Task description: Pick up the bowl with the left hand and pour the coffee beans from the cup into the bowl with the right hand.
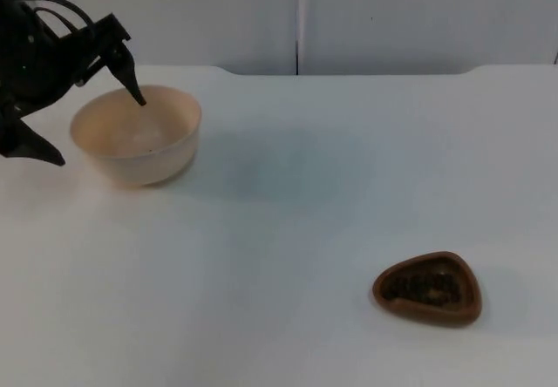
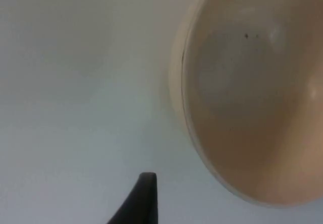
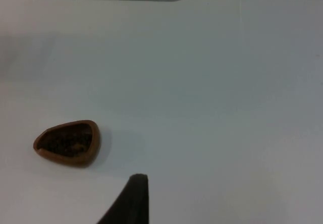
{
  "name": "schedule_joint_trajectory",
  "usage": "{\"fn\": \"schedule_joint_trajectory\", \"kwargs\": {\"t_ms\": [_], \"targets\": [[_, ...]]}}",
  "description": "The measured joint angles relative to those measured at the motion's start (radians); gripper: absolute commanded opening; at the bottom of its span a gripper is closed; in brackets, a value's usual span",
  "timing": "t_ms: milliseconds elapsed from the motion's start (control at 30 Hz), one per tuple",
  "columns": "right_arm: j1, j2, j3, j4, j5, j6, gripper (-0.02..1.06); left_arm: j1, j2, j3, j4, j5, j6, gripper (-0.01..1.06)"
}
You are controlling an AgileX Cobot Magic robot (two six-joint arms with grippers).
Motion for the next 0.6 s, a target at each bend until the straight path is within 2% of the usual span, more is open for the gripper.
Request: {"fn": "schedule_joint_trajectory", "kwargs": {"t_ms": [300,600], "targets": [[0.0,0.0,0.0,0.0,0.0,0.0,1.05,-0.019,0.05,0.0,-0.002,-0.065,-0.015,0.92],[0.0,0.0,0.0,-0.006,0.0,0.0,1.05,0.027,0.081,0.0,-0.006,-0.124,-0.037,0.91]]}}
